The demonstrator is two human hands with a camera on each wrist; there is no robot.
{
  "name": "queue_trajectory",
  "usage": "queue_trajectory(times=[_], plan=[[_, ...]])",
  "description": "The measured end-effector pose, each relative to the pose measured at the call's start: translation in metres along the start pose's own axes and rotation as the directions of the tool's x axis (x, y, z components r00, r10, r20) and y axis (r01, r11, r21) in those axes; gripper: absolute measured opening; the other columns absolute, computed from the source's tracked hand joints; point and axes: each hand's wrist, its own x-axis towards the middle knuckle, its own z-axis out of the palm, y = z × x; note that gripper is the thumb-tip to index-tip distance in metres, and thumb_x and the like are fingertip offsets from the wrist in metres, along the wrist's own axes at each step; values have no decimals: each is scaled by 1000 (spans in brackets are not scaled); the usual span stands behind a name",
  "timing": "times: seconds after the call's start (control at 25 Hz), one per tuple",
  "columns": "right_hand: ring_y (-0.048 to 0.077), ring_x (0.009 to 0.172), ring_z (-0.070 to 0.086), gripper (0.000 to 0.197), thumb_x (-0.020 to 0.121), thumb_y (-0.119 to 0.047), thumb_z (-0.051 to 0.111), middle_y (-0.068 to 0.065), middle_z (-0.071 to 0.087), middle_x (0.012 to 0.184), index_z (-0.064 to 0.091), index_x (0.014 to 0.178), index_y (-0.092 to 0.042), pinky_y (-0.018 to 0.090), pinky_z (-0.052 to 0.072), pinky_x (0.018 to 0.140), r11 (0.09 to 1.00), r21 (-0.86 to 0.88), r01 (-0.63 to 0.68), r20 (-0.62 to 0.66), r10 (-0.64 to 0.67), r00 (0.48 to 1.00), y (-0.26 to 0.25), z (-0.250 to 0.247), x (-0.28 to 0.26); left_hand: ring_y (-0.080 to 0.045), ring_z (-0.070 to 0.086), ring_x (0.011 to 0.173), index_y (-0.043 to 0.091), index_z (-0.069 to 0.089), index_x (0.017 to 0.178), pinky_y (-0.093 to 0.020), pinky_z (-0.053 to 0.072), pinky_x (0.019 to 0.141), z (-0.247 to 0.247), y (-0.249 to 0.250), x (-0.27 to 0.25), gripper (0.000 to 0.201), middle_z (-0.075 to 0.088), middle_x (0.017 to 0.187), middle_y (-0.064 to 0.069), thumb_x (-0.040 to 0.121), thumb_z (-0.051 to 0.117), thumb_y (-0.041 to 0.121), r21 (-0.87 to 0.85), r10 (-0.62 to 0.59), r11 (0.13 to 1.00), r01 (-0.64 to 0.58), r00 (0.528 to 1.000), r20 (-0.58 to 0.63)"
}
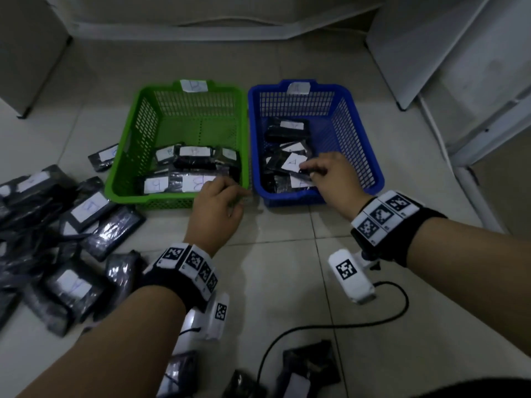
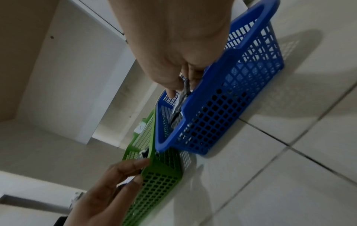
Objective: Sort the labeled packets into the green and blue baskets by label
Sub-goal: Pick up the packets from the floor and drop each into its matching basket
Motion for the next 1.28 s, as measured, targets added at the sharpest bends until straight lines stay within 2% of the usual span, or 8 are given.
queue_trajectory(times=[0.08,0.16,0.4,0.52,0.68,0.88,1.08,1.28], plan=[[11,117,45,31,86,7,52,10,49,131,72,105,-8,2,27,95,999,-31,24,-14,-24,1000,-2,0,-25,-26,55,97,12,71,98,-31,43,87,-1,5,-15,27,60,102,-7,76,56,6,-42,3,999,-2,1000,23],[14,122,45,30,86,6,52,10,48,133,73,102,-10,-6,27,88,999,-9,49,3,-49,999,1,-2,-54,-26,54,103,11,71,100,-24,37,93,-1,11,-23,29,60,106,-9,77,56,2,-86,-24,996,27,999,31],[0,81,58,24,84,2,58,-2,66,95,75,92,-14,-2,39,75,998,59,-20,118,13,993,-2,-21,-141,-18,55,97,19,70,94,-23,39,87,6,54,-53,19,59,97,0,80,62,9,-237,-58,964,121,965,256],[1,82,61,23,84,-3,61,-5,69,92,76,90,-19,1,42,74,998,7,-58,280,54,959,11,-26,-178,-5,56,81,26,68,90,-12,42,75,9,80,-80,15,61,90,6,80,67,15,-283,-89,931,230,897,434],[12,92,63,23,84,-4,60,2,70,100,75,97,-16,12,40,81,988,-152,24,488,53,871,45,-6,-205,-2,55,71,27,67,89,-18,44,70,21,92,-115,16,59,83,9,75,74,27,-311,29,923,225,767,641],[17,94,62,26,81,-3,62,5,68,103,73,102,-13,13,39,81,980,-197,40,561,80,824,72,-10,-217,-5,45,85,29,54,106,-22,41,74,24,97,-151,58,45,99,10,59,80,51,-116,44,988,98,544,838],[11,95,38,43,71,-26,78,-2,43,102,62,111,-20,22,37,77,943,-262,205,678,29,734,82,4,-223,-11,49,86,21,58,91,-25,42,75,24,96,-158,42,49,92,7,60,84,34,-70,-65,972,225,540,839],[17,97,40,34,68,-28,78,-3,42,99,54,90,-18,27,38,74,892,-288,347,779,7,627,73,16,-213,-7,58,75,32,55,75,-24,49,75,7,83,-150,33,61,79,9,64,85,23,-59,-208,875,481,483,851]])
